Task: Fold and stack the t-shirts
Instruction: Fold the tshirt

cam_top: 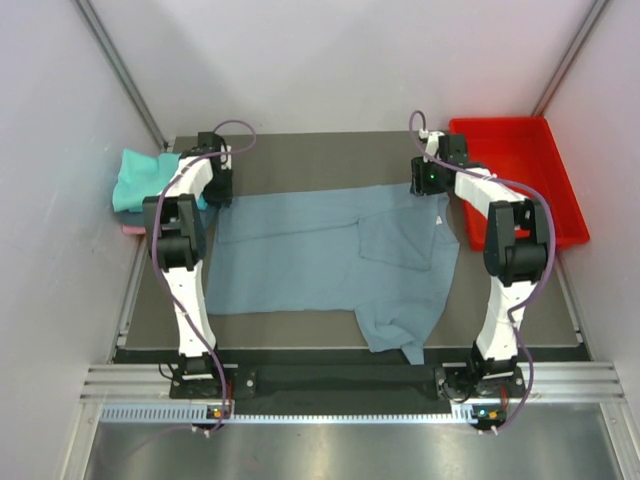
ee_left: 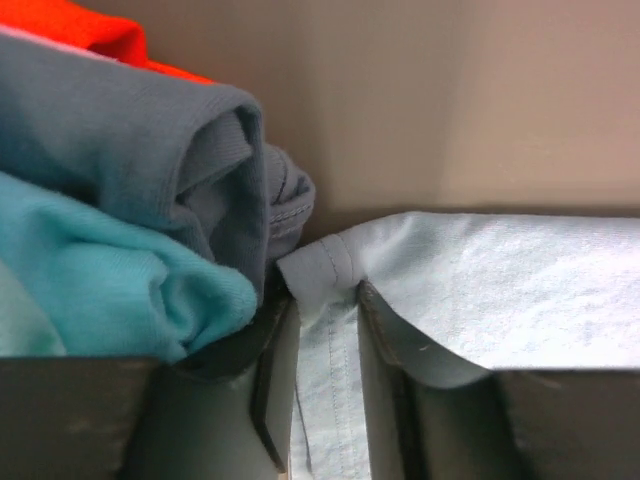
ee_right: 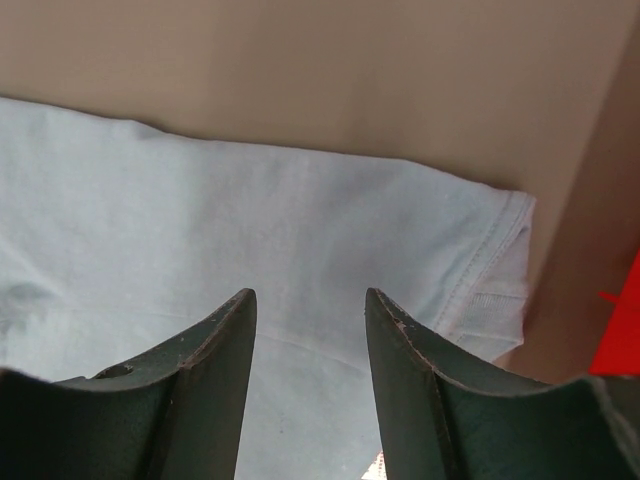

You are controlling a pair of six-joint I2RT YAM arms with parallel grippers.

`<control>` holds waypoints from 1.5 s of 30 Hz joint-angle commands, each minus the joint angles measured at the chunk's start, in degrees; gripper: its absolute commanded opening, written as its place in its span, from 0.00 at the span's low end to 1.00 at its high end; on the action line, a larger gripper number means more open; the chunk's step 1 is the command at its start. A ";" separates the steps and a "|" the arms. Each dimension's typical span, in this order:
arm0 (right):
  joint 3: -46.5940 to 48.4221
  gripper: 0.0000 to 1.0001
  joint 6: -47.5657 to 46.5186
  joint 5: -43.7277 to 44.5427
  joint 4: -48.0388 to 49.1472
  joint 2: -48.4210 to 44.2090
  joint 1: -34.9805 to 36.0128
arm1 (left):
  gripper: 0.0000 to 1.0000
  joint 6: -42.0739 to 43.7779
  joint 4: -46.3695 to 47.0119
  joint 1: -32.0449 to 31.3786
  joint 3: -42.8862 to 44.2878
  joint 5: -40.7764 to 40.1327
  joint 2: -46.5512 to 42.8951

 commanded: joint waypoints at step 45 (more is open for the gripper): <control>4.24 0.00 -6.44 15.91 2.12 4.82 -1.64 | 0.00 1.20 1.89 -2.06 16.10 -4.40 10.59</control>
